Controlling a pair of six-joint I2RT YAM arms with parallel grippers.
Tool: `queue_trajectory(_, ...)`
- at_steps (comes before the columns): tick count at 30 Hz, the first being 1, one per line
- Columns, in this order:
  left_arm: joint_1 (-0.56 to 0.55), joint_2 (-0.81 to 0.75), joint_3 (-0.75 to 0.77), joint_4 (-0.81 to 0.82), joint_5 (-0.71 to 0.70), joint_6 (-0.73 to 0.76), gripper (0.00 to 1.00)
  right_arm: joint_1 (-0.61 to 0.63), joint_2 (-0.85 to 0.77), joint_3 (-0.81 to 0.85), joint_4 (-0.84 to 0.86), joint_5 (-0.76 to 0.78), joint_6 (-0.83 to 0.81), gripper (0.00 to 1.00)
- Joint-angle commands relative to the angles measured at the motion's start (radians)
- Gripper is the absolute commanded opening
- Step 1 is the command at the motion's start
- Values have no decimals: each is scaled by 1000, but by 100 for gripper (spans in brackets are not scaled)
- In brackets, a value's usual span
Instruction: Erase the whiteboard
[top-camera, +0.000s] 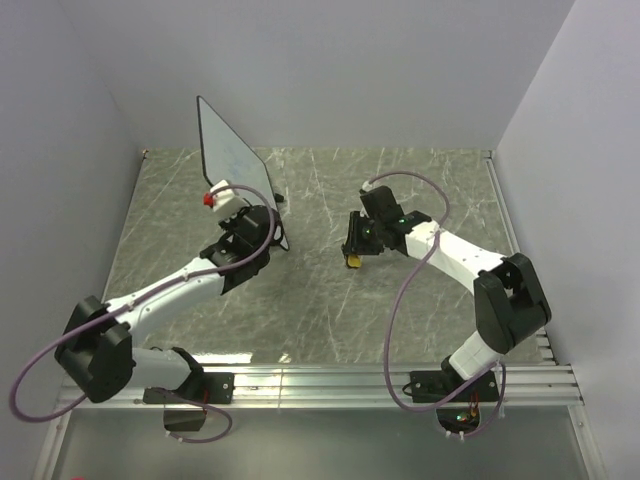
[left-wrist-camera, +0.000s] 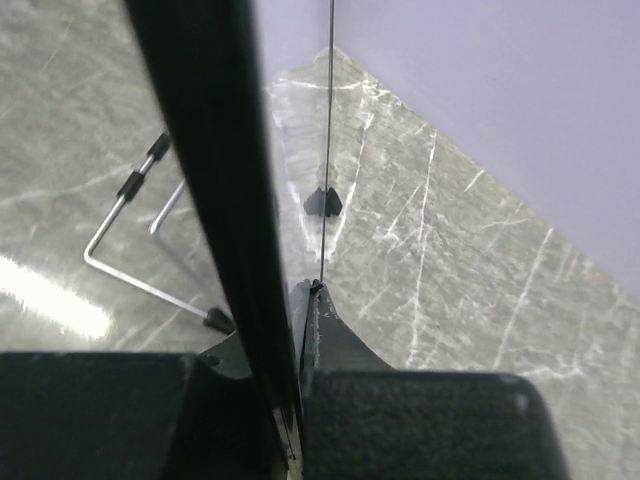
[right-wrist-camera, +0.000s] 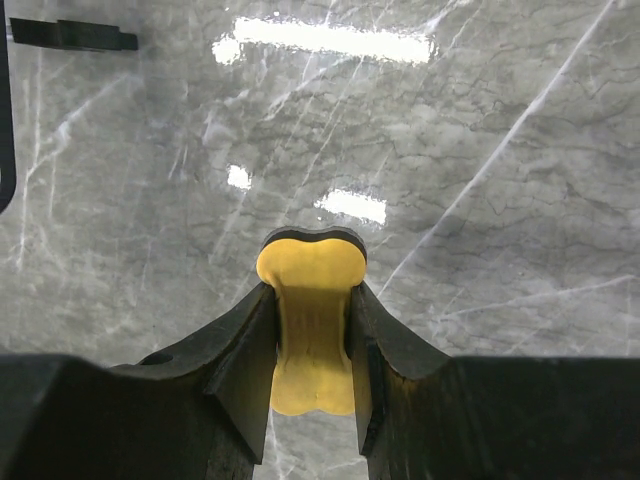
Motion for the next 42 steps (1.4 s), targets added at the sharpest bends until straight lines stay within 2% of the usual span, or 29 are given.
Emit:
queue_trajectory(1,-8,-21,-49,-539,121,-74,0,-12,-56,-11,39,-13,-9,0)
queue_trajectory(3,-8,-48,-61,-622,150,-117,0,-15,-61,-23,50,-22,-3,0)
queue_trajectory(8,-14,-81,-121,-694,207,-214,0,-18,-56,-54,79,-44,29,0)
queue_trajectory(12,-85,-56,-136,-740,235,-281,0,-18,-74,-102,116,-67,74,0)
queue_trajectory(16,-141,22,-94,-875,227,-320,0,-20,-91,-169,180,-87,115,0)
queue_trajectory(22,-172,-13,-26,-1011,223,-299,0,-15,-113,-267,269,-84,192,0)
queue_trajectory(27,-178,7,-20,-1021,373,-266,0,17,-115,-295,350,-91,261,0)
queue_trajectory(31,-201,-19,-99,-935,488,-252,0,44,-99,-208,344,-104,266,0)
queue_trajectory(35,-240,-21,-185,-855,585,-277,0,46,-56,-6,269,-107,224,0)
queue_trajectory(38,-324,17,-210,-887,603,-346,0,44,-4,134,213,-139,200,0)
queue_trajectory(42,-373,80,-207,-938,632,-406,0,44,59,258,171,-173,187,0)
